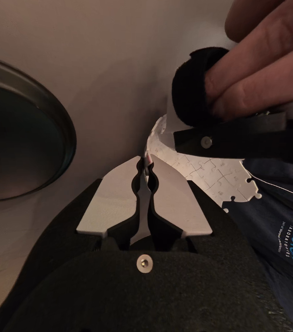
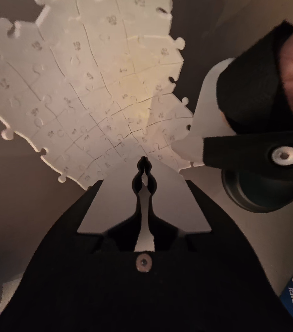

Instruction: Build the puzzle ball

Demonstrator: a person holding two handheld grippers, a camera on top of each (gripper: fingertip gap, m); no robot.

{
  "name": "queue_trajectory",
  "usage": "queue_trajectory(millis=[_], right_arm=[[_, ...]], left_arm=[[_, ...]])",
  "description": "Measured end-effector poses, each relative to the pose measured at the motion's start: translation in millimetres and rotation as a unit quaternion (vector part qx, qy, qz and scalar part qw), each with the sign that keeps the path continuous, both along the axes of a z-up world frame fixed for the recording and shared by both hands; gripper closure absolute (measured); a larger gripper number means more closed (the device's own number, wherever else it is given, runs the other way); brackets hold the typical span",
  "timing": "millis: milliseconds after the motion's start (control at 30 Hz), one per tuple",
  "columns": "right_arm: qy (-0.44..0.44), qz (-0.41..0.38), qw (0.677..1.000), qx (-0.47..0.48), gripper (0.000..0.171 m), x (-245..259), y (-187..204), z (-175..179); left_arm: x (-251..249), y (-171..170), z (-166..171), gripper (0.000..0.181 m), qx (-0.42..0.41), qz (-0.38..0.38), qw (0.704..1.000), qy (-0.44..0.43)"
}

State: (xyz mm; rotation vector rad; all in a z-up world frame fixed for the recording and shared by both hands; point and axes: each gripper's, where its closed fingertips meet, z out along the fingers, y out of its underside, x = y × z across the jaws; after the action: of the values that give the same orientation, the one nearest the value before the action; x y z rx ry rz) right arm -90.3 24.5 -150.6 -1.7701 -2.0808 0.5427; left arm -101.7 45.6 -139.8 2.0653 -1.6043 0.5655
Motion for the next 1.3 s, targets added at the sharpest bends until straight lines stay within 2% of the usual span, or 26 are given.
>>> queue_trajectory(millis=[733, 933, 1133, 1300], right_arm=[[0.022, -0.018, 0.999, -0.02, 0.17, -0.9, 1.3, -4.7], [0.061, -0.019, 0.997, -0.048, 0.17, 5.3, -0.6, 15.5], [0.011, -0.004, 0.998, -0.054, 0.17, 9.7, -7.1, -3.1], [0.01, -0.001, 0.998, -0.056, 0.17, 9.8, -7.8, -5.0]], left_arm=[[-1.0, 3.3, -7.3, 0.178, -0.029, 0.003, 0.998, 0.052], [-0.3, 2.8, -6.1, 0.178, -0.03, 0.003, 0.998, 0.051], [1.2, 2.6, -6.1, 0.178, -0.026, -0.001, 0.998, 0.055], [3.4, 2.3, -5.0, 0.178, -0.026, -0.003, 0.998, 0.061]])
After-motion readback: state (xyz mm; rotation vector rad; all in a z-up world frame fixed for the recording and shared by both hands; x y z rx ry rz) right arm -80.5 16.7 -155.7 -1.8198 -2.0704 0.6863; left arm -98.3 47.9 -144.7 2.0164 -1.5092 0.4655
